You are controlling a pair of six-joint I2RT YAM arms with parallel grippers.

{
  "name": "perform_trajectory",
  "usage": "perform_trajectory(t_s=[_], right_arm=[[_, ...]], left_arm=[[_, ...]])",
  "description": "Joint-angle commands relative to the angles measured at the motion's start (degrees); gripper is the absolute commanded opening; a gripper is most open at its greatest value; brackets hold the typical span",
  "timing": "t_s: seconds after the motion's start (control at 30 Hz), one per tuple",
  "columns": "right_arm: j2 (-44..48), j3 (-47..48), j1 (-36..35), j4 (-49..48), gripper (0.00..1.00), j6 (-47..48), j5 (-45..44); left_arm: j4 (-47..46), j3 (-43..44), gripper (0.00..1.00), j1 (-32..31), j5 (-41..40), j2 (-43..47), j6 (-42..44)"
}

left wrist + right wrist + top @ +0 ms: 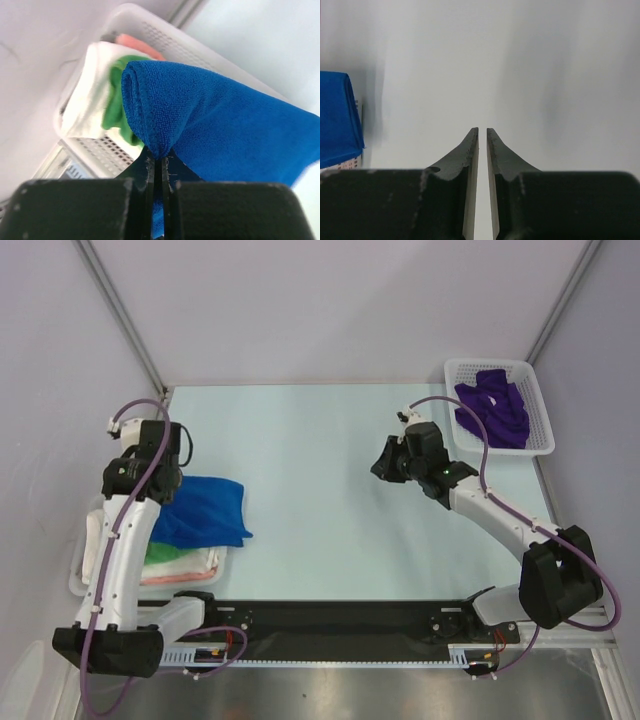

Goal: Fold and stack the towels
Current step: Neatly place the folded towel into the bin

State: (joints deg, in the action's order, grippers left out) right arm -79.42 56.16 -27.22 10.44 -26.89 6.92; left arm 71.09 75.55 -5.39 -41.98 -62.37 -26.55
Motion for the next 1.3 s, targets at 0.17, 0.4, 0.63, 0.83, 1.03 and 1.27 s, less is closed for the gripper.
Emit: perform_trajectory(t_s=[0.17, 0.4, 0.63, 0.83, 1.03, 1.27], right_arm=[[1.4, 1.2, -0.9, -0.8, 0.16, 1.0, -0.6], [0.7, 0.4, -1.9, -1.2, 0.15, 0.8, 0.0], [-0.5, -0.1, -3.4, -1.7, 0.15, 0.9, -0.7], [-0.8, -0.4, -4.2, -1.9, 0.14, 1.1, -1.5], [0.7, -1.3, -4.2, -2.0, 0.16, 1.5, -3.4], [1.9, 1.8, -3.4, -0.2, 0.23, 3.2, -8.8]], left_arm=[[-5.2, -3.0, 0.0, 9.7, -5.6, -1.6, 5.2], [-7.9, -5.1, 0.0, 14.3, -8.5, -4.8, 4.5], [-12.1, -5.9, 0.03, 19.7, -5.6, -6.3, 5.3], [-12.2, -6.4, 0.61, 20.8, -3.8, -7.0, 4.0], [-13.3, -5.7, 0.71, 20.8, 2.4, -3.8, 5.4], [-21.8, -7.9, 0.75, 11.1, 22.2, 5.5, 6.8]])
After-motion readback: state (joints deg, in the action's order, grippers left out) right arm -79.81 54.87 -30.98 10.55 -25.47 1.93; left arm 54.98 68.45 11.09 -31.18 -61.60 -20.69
